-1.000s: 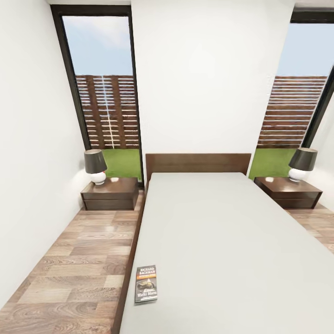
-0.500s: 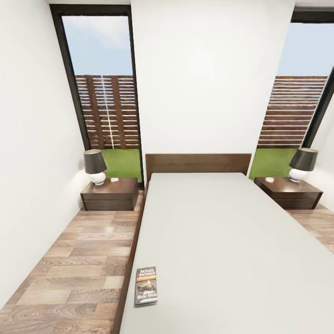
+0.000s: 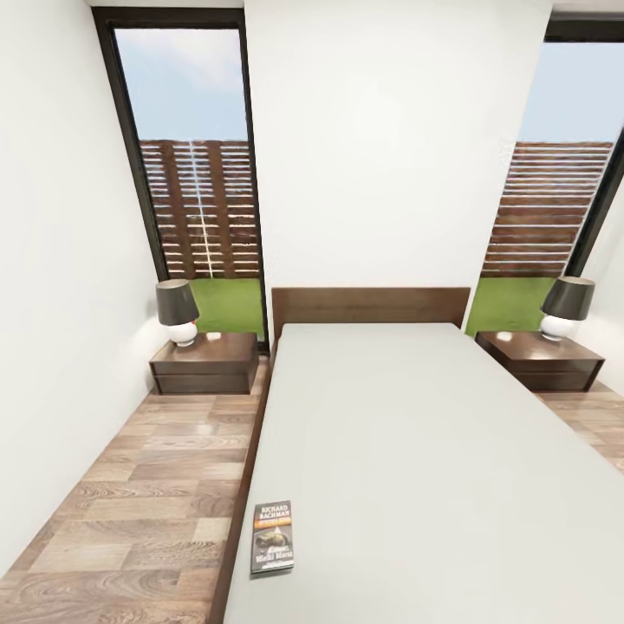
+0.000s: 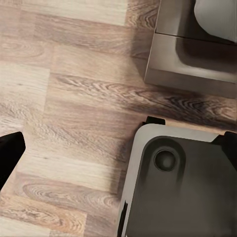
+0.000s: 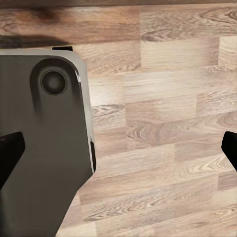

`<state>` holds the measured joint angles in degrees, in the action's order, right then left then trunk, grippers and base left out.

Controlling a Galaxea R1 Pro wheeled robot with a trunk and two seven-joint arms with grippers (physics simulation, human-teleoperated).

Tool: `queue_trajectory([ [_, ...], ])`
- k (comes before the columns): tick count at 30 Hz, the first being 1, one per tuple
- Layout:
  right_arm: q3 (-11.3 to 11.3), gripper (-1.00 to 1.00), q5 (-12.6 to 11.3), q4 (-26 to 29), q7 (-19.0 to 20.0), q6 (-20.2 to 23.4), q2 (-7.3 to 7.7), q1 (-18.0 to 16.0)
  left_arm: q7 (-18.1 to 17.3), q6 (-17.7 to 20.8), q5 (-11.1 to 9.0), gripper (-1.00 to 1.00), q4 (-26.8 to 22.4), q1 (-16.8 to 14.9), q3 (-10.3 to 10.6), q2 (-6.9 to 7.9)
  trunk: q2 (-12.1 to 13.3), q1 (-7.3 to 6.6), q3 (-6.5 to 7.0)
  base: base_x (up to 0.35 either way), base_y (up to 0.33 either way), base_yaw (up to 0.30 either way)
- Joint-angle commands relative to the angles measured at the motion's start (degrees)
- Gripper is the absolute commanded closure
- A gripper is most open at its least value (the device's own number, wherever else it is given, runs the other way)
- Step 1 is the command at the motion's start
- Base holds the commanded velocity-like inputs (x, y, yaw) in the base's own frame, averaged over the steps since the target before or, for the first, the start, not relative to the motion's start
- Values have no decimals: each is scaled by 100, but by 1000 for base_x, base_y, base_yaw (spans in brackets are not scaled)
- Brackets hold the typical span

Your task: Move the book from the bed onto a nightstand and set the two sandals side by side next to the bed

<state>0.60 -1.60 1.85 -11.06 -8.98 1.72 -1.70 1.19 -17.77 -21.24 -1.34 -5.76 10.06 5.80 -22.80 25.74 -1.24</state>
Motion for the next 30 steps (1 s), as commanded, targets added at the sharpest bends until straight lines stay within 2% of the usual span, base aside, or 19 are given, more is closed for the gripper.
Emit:
queue_trajectory([
  [1, 5, -100, -17, -6, -3, -24, 2, -2, 12, -16, -36, -100, 2, -4, 49, 0, -12, 4, -13, 82, 0, 0],
  [18, 3, -100, -24, -82, 0, -16, 143, 11, 12, -16, -38, -100, 2, -4, 49, 0, -12, 4, -13, 26, 0, 0],
  [30, 8, -100, -23, -175, 0, -16, 178, 12, 12, -16, -38, -100, 9, -4, 49, 0, -12, 4, -13, -8, 0, 0],
])
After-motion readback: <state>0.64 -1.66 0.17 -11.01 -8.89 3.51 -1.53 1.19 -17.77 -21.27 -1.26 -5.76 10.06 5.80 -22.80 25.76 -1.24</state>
